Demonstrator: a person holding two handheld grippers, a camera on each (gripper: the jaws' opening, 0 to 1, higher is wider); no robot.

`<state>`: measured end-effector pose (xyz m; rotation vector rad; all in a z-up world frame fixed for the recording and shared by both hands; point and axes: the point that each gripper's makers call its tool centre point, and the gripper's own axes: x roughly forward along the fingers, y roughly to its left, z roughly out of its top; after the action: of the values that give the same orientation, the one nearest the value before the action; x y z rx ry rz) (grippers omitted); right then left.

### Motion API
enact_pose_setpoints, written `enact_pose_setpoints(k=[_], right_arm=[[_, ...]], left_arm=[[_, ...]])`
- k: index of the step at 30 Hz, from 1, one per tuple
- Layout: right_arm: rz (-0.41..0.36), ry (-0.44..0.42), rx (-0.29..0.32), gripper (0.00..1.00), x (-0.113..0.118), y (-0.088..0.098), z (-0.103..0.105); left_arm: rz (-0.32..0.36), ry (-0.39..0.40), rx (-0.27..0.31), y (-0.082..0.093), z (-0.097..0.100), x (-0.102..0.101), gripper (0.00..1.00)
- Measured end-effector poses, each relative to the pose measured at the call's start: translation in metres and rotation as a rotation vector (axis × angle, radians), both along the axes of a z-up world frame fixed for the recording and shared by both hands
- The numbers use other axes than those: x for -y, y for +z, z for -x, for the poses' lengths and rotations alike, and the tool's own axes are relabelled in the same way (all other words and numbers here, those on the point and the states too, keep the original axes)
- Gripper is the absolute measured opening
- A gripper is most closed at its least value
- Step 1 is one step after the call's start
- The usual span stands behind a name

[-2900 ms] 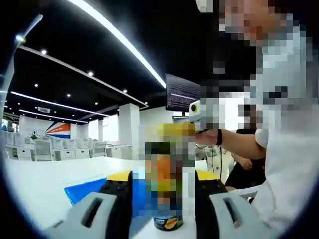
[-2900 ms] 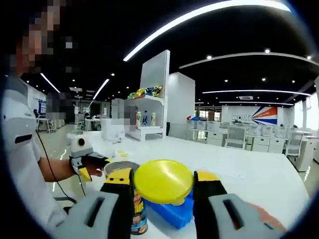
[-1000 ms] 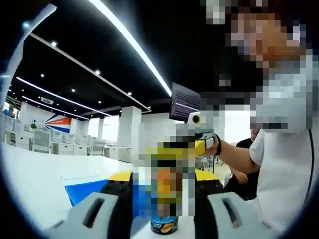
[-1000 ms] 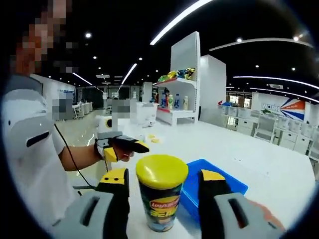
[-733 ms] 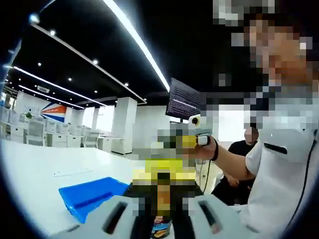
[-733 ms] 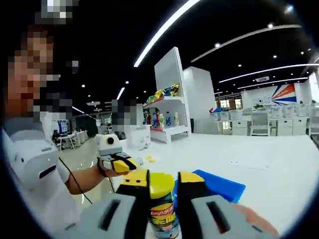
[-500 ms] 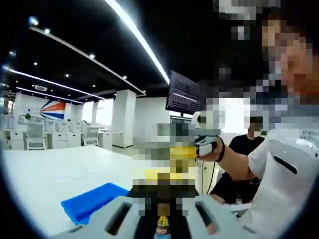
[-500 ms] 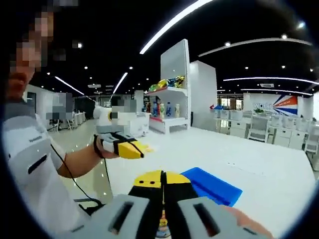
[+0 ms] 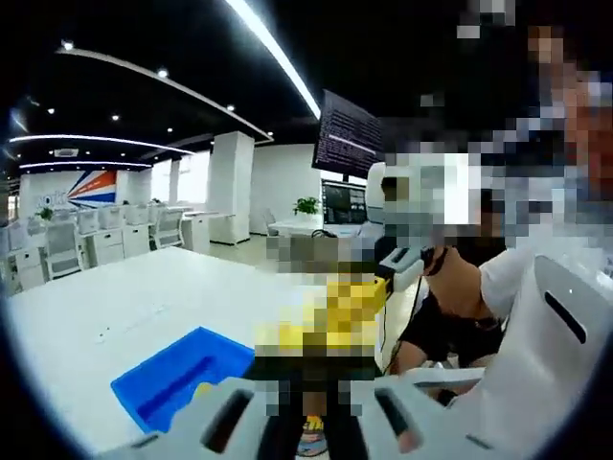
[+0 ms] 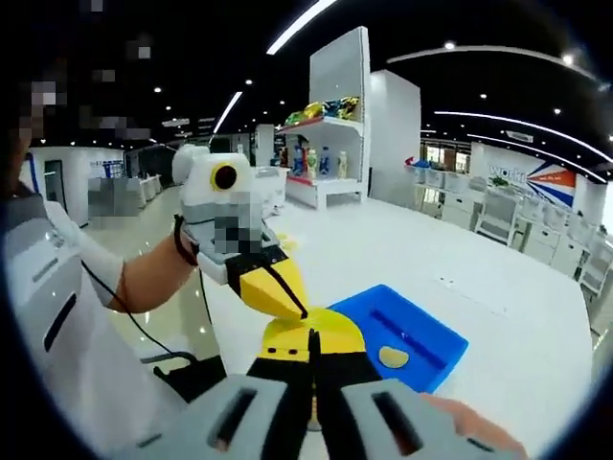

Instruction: Open the lid of the chip container on the table, take out the chips, place them into the box in front of the container, and close the lid

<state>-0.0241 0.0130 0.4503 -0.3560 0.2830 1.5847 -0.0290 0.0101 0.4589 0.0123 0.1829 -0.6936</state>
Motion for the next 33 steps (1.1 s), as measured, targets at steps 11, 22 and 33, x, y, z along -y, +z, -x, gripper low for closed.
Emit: enact_pose_setpoints(k=[11, 22, 33], right_arm=[[-0.009, 0.013, 0.012, 0.00, 0.001, -0.003, 0.000], [-0.131, -0.029, -0.128, 0.00, 0.009, -0.010, -0.003], [-0.219, -0.026, -0.223, 0.00, 0.016, -0.002, -0.007]], left_arm=[[-0.083, -0.042, -0.023, -0.009, -0.001, 0.004, 0.02], [-0.152, -0.034, -0.011, -0.011, -0.002, 0.007, 0.02], [-0.094, -0.050, -0.014, -0.011, -0.002, 0.005, 0.02]])
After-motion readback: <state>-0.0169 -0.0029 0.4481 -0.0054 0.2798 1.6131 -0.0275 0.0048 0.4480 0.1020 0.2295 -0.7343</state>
